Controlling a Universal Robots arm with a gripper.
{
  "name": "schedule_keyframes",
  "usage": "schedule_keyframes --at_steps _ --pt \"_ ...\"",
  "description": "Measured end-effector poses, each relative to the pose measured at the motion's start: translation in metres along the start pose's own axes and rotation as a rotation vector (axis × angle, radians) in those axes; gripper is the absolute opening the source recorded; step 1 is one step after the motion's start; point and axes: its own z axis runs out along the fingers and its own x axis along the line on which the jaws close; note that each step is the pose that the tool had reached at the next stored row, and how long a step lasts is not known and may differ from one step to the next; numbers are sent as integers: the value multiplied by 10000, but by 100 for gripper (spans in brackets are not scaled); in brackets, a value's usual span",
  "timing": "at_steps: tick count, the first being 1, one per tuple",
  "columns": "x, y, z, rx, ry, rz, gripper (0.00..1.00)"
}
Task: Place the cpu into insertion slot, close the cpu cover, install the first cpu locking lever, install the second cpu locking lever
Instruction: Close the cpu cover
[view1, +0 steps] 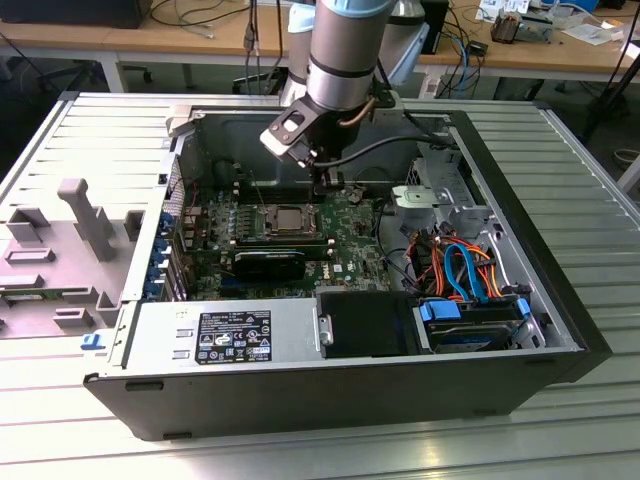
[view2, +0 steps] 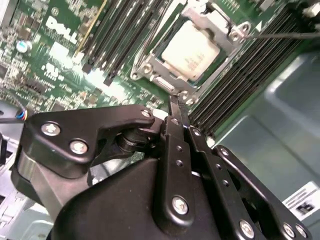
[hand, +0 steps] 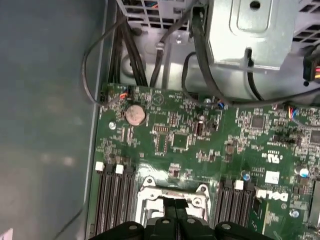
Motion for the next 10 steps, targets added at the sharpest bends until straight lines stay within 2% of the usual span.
schedule_keyframes --at_steps 5,7,10 --pt "11 -184 82 -4 19 -12 11" --pt "14 -307 143 -3 18 -14 11" --pt "1 -398 208 -3 18 -15 11"
